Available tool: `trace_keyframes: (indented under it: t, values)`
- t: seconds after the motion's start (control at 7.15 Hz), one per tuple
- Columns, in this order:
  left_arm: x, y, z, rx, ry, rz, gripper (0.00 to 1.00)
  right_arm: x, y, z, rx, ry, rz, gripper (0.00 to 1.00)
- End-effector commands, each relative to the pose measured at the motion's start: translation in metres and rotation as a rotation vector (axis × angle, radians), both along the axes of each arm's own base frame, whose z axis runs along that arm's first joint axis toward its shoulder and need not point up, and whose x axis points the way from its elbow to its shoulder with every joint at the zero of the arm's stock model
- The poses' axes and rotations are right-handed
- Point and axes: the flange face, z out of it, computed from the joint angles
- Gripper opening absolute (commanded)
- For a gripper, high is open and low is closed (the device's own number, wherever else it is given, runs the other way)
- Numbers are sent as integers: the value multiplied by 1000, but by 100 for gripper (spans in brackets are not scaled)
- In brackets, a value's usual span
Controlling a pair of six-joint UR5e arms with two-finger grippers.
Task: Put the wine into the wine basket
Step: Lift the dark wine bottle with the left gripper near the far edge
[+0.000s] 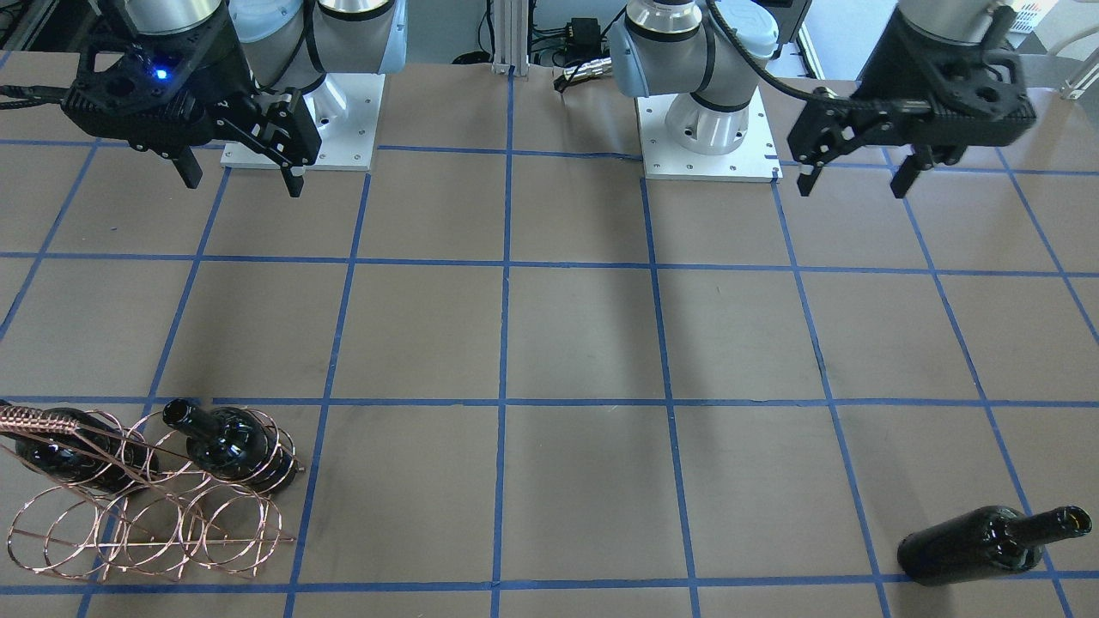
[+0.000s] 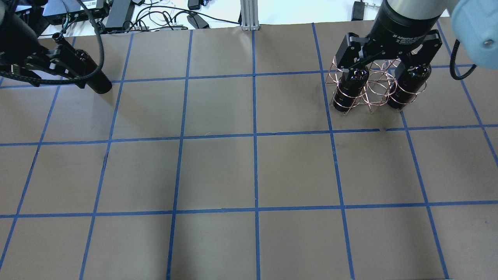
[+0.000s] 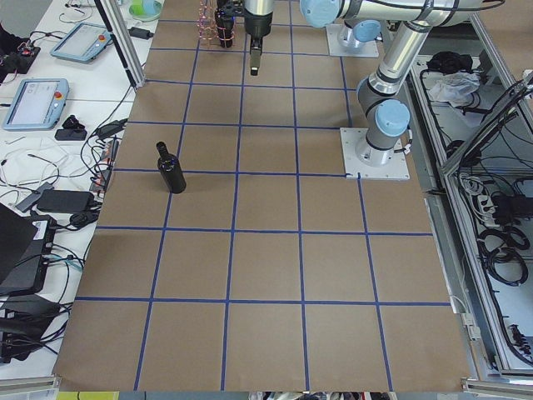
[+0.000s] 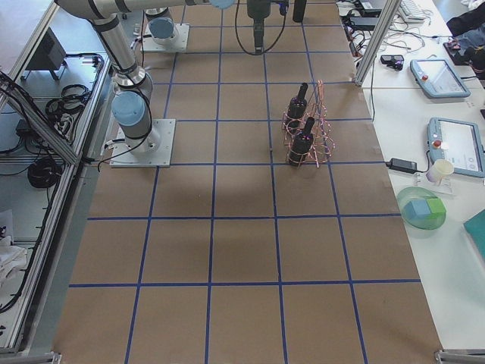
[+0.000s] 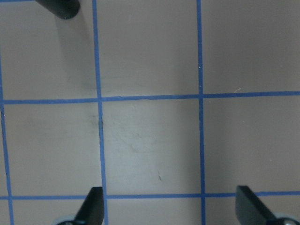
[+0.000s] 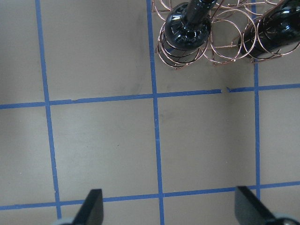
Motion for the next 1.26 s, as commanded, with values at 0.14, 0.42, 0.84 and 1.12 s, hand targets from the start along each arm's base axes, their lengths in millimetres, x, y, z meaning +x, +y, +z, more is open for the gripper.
trace_keyframes:
  t: [0.14, 0.42, 0.84, 1.12]
  values:
    - [97, -64, -52, -168, -87, 27, 100, 0, -1, -2, -4, -1, 0, 100]
    - [119, -98, -83, -262, -124, 40, 99, 0, -2, -2, -8, -2, 0, 100]
    - [155, -133, -139, -380, 100, 33, 98, 1, -3, -3, -9, -11, 1, 100]
    - [160, -147, -154, -406, 110, 21, 100, 1, -2, -6, -5, -7, 2, 100]
